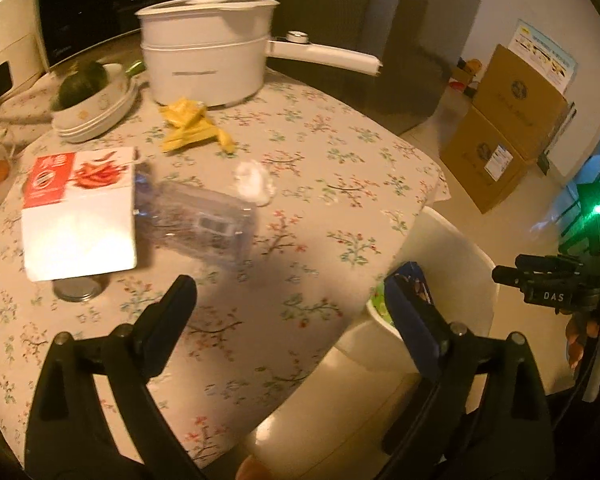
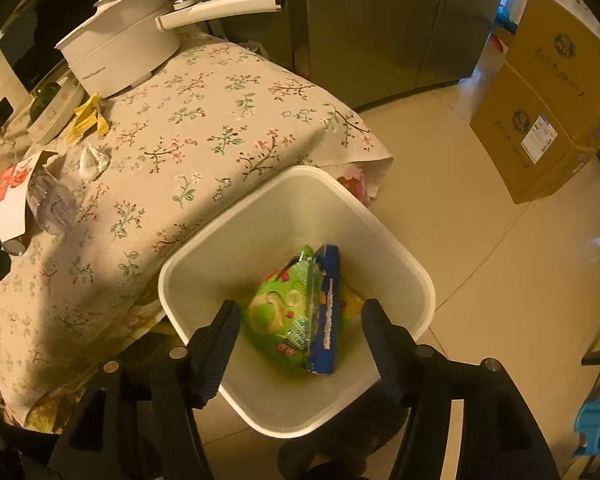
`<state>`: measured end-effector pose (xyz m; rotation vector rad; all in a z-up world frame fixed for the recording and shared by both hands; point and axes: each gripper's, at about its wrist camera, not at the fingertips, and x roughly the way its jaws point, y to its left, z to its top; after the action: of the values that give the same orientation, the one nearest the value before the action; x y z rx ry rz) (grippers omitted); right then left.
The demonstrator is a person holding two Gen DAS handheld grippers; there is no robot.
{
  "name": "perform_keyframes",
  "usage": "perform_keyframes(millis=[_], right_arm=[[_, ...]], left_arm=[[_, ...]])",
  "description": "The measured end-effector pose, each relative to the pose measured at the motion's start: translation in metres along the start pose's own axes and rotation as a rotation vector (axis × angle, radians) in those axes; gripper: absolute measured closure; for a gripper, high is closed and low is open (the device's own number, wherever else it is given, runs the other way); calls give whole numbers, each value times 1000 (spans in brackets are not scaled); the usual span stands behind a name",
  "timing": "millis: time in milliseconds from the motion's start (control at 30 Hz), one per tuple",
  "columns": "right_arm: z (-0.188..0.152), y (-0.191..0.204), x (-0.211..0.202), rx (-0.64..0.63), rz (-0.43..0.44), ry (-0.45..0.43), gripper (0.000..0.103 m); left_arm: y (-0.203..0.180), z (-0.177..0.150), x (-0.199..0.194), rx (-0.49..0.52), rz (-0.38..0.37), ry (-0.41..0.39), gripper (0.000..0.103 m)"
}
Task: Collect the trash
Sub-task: 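Reach the left tool to the red-and-white paper carton and grasp it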
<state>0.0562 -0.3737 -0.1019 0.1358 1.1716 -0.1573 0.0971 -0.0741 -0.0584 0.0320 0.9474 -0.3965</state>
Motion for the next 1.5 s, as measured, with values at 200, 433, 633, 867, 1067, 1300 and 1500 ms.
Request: perform_keyframes(millis=[200, 433, 633, 867, 1067, 1300, 1500], right_arm=[[4, 15, -5, -13, 7, -22, 33], [9, 41, -11, -26, 36, -55, 31], [17, 67, -23, -35, 73, -112, 28], [22, 106, -28, -85, 106, -119, 24], [43, 153, -44, -188, 127, -147, 22], [56, 193, -39, -234, 232, -198, 18], [64, 208, -12, -294, 216, -139, 18]], left_arm=[[33, 0, -11, -82, 11, -9, 8], [78, 0, -38, -173, 55, -63, 8], [126, -2, -61, -294, 101, -118, 8], [169, -1, -68, -360, 141, -106, 8], [196, 13, -56, -379, 142, -84, 8], [215, 13, -32, -465, 69, -120, 21], [225, 16, 0, -496, 28, -81, 31]])
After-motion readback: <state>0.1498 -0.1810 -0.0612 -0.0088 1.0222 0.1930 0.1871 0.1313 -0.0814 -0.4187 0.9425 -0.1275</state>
